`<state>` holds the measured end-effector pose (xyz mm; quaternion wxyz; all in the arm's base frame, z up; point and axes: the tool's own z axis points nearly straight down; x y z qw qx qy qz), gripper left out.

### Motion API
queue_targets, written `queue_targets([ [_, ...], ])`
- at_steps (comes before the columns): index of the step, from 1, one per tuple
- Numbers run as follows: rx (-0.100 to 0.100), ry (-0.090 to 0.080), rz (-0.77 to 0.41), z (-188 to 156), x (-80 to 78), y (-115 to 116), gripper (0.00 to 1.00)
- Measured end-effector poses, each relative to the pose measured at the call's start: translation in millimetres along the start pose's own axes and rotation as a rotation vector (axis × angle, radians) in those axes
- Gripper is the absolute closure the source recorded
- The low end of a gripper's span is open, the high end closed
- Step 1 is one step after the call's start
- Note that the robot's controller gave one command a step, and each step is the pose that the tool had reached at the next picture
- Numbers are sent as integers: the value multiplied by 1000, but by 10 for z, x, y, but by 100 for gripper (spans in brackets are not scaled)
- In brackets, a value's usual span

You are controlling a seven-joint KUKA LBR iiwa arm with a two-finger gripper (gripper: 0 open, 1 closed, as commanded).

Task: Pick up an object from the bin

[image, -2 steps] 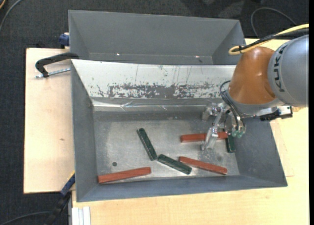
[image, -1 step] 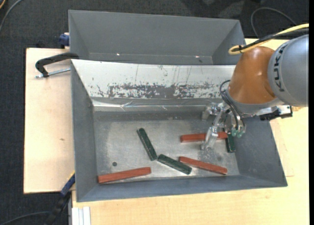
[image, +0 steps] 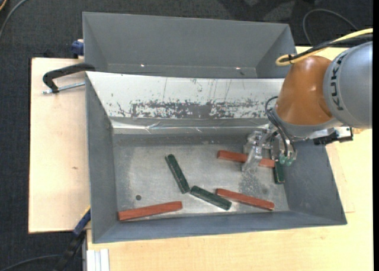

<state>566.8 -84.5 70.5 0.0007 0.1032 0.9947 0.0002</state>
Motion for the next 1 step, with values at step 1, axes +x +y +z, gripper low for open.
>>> queue_targets([
  [1,-1,-9,0,-401,-24,8,100],
])
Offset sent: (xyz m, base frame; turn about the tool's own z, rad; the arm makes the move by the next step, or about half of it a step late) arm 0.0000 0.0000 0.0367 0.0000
